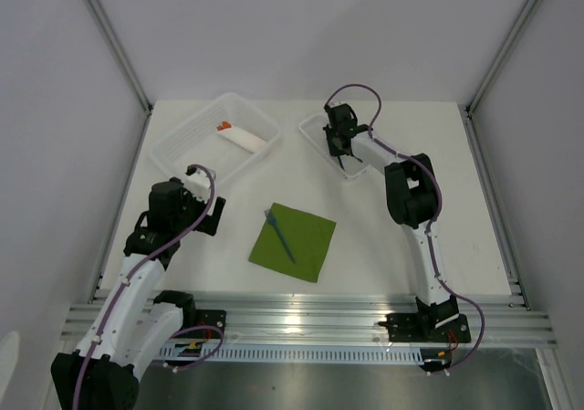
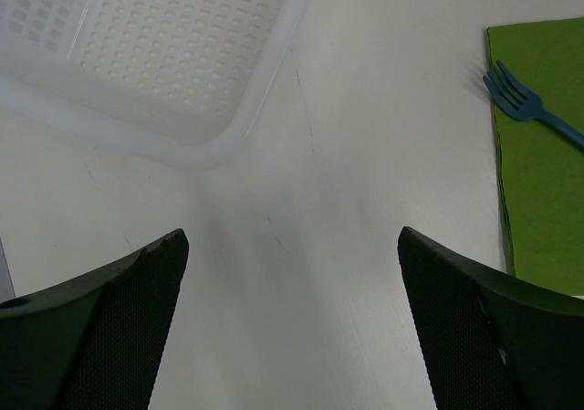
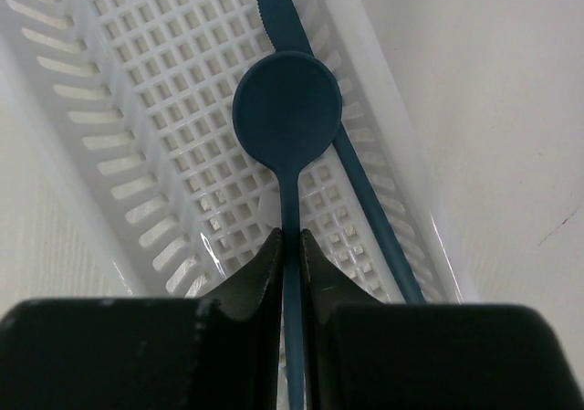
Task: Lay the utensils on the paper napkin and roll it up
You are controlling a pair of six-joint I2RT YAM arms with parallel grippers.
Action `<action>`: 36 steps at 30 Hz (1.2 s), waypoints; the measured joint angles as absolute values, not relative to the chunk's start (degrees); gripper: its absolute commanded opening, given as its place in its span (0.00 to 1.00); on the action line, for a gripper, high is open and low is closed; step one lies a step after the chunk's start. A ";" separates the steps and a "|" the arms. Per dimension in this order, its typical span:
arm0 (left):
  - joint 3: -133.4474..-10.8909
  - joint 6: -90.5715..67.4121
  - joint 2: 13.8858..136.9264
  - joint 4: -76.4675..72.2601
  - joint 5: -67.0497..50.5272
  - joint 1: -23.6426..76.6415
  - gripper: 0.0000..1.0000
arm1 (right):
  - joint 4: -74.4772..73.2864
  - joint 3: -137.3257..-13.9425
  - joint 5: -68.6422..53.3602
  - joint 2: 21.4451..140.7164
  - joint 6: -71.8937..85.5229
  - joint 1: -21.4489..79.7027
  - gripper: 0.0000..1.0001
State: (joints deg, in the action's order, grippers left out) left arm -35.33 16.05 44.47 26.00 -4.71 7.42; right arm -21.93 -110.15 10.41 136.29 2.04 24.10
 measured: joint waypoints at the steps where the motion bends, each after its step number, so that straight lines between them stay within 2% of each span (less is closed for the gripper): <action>1: -35.33 16.05 44.45 26.02 -4.71 7.42 1.00 | -21.91 -110.15 10.26 136.29 2.02 24.10 0.01; 14: -34.92 16.03 43.81 25.87 -4.73 7.42 0.99 | -21.58 -110.15 11.86 135.13 1.45 24.38 0.00; 23: -34.79 15.97 43.42 25.82 -4.75 7.42 1.00 | -19.84 -108.97 16.21 124.01 1.41 27.24 0.00; 25: -34.44 15.51 42.94 25.54 -4.73 7.42 1.00 | -19.46 -105.14 16.62 119.00 2.28 28.97 0.00; 30: -32.21 13.52 41.50 24.60 -4.69 7.42 0.99 | -16.03 -84.31 15.57 103.81 9.96 38.81 0.00; 36: -29.30 12.03 40.75 24.36 -4.69 7.42 1.00 | -15.75 -70.67 13.80 101.60 18.70 53.67 0.00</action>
